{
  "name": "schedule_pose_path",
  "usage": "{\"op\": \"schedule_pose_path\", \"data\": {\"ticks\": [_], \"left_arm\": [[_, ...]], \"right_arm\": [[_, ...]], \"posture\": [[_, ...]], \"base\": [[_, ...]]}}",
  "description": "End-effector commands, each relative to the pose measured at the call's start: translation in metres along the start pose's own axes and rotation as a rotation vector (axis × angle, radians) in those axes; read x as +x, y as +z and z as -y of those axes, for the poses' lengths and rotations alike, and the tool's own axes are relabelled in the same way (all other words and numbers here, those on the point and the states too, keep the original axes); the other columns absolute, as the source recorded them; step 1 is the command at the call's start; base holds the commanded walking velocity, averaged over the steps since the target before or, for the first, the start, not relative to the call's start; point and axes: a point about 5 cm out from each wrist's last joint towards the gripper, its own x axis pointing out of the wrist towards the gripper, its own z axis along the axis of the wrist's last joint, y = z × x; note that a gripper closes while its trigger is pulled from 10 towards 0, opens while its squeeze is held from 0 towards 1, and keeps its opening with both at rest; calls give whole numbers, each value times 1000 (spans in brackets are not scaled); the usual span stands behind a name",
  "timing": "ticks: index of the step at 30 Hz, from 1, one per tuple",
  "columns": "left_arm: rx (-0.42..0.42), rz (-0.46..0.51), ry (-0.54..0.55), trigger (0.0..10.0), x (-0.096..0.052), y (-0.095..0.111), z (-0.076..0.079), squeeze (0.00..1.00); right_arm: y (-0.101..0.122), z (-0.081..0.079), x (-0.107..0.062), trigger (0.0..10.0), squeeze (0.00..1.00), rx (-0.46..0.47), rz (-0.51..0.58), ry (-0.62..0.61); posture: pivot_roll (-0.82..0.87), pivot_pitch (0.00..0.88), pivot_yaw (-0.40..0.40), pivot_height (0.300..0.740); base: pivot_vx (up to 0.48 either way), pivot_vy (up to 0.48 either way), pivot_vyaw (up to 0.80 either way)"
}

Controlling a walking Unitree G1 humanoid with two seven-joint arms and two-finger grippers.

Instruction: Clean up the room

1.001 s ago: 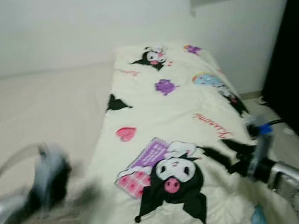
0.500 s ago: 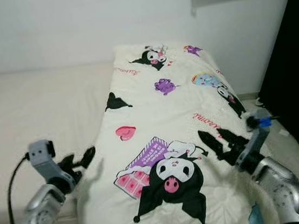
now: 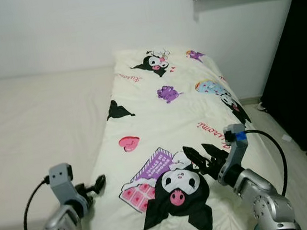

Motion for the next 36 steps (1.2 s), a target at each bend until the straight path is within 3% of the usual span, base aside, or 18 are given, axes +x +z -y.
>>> {"op": "schedule_pose_path", "data": {"ticks": [1, 8, 14, 20, 28, 34, 36], "left_arm": [[19, -42, 39, 10000, -4, -11, -12, 0], [20, -128, 110, 10000, -14, -36, -28, 0], [23, -107, 106, 10000, -13, -35, -28, 0], [22, -106, 119, 10000, -14, -37, -31, 0], [39, -163, 139, 10000, -22, -52, -37, 0], [66, -242, 158, 10000, -33, -69, -43, 0], [58, -255, 171, 10000, -38, -75, -46, 0]], "right_arm": [[-6, 5, 0, 10000, 0, -3, -10, -25], [-29, 21, -12, 10000, 0, 21, -64, -111], [-31, 23, -12, 10000, 0, 21, -64, -115], [-33, 23, -12, 10000, 0, 21, -65, -111], [-37, 25, -14, 10000, 0, 21, -70, -111], [-41, 30, -17, 10000, 0, 28, -75, -137], [-43, 38, -19, 10000, 0, 13, -56, -200]], "posture": [[49, 0, -33, 590], [52, 0, -34, 614], [52, 0, -27, 638], [50, 0, -23, 657], [47, 0, -19, 681], [50, 0, -17, 705], [50, 0, -17, 720]], "base": [[0, 0, 0], [-55, 0, 0], [-417, 0, 0], [0, 0, 0], [0, 0, 0], [-415, 0, 0], [-431, 0, 0]]}}
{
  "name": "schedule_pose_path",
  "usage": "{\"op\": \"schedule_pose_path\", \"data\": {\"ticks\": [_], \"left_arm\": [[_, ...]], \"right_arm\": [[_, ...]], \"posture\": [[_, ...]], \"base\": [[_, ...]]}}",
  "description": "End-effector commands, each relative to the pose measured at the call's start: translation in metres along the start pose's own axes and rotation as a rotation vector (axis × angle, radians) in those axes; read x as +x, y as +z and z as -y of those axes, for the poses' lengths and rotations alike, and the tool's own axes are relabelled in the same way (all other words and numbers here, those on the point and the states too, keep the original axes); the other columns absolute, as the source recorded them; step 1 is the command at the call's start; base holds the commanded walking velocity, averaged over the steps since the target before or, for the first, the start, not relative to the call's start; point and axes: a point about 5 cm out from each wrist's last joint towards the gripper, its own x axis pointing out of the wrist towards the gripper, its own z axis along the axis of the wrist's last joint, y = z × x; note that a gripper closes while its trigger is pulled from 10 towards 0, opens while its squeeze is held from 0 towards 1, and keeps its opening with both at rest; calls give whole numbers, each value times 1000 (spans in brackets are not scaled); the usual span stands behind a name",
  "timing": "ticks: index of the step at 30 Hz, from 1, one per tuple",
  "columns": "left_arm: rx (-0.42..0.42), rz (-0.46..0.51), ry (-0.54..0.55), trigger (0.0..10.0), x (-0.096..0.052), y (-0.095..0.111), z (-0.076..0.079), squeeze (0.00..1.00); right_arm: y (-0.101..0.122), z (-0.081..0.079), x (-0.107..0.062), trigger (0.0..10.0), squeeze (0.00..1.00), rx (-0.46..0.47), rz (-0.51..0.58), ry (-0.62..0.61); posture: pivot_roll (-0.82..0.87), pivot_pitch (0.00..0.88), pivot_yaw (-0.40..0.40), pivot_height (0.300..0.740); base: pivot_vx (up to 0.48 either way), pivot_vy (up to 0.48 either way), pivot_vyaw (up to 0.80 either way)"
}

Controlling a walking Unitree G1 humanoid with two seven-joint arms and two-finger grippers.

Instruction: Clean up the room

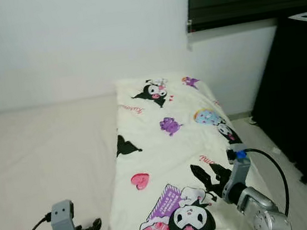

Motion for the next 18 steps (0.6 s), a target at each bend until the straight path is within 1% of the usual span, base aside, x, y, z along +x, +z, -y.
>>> {"op": "schedule_pose_path", "data": {"ticks": [1, 2, 3, 4, 6, 8, 10, 11, 13, 14, 15, 16, 17, 18], "left_arm": [[7, -35, 29, 10000, -6, -12, -10, 0], [7, -35, 29, 10000, -6, -12, -10, 0], [11, -53, 43, 10000, -8, -16, -12, 0], [11, -53, 43, 10000, -8, -16, -12, 0], [13, -71, 50, 10000, -9, -21, -13, 0], [13, -76, 51, 10000, -10, -23, -13, 0], [24, -96, 49, 10000, -11, -27, -12, 0], [24, -96, 49, 10000, -11, -27, -12, 0], [36, -120, 46, 10000, -11, -31, -11, 0], [36, -120, 46, 10000, -11, -31, -11, 0], [37, -141, 47, 10000, -12, -35, -10, 0], [37, -141, 47, 10000, -12, -35, -10, 0], [43, -159, 47, 10000, -12, -38, -8, 0], [51, -178, 47, 10000, -12, -41, -7, 0]], "right_arm": [[-5, 8, -3, 10000, 0, -7, 7, -60], [-5, 8, -3, 10000, 0, -7, 7, -60], [-12, 19, -4, 10000, 0, -30, -25, -159], [-12, 19, -4, 10000, 0, -30, -25, -159], [-23, 29, -8, 10000, 0, -23, -68, -233], [-27, 32, -11, 10000, 0, -12, -79, -252], [-39, 41, -21, 10000, 0, 58, -82, -304], [-39, 41, -21, 10000, 0, 58, -82, -304], [-53, 51, -31, 10000, 0, 95, -121, -379], [-53, 51, -31, 10000, 0, 95, -121, -379], [-62, 55, -37, 10000, 0, 112, -147, -421], [-62, 55, -37, 10000, 0, 112, -147, -421], [-70, 59, -44, 10000, 0, 123, -164, -466], [-82, 64, -53, 10000, 0, 143, -201, -538]], "posture": [[50, 0, -17, 720], [50, 0, -17, 720], [55, 0, -20, 720], [55, 0, -20, 720], [57, 0, -22, 720], [57, 0, -22, 720], [57, 0, -22, 724], [57, 0, -22, 724], [58, 0, -23, 734], [58, 0, -23, 734], [58, 0, -21, 739], [58, 0, -21, 739], [58, 0, -21, 740], [57, 0, -20, 740]], "base": [[-382, 0, 0], [-382, 0, 0], [0, 0, 0], [0, 0, 0], [0, 0, 0], [0, 0, 0], [0, 0, 0], [0, 0, 0], [0, 0, 0], [0, 0, 0], [0, 0, 0], [0, 0, 0], [-364, 0, 0], [-480, 0, 0]]}}
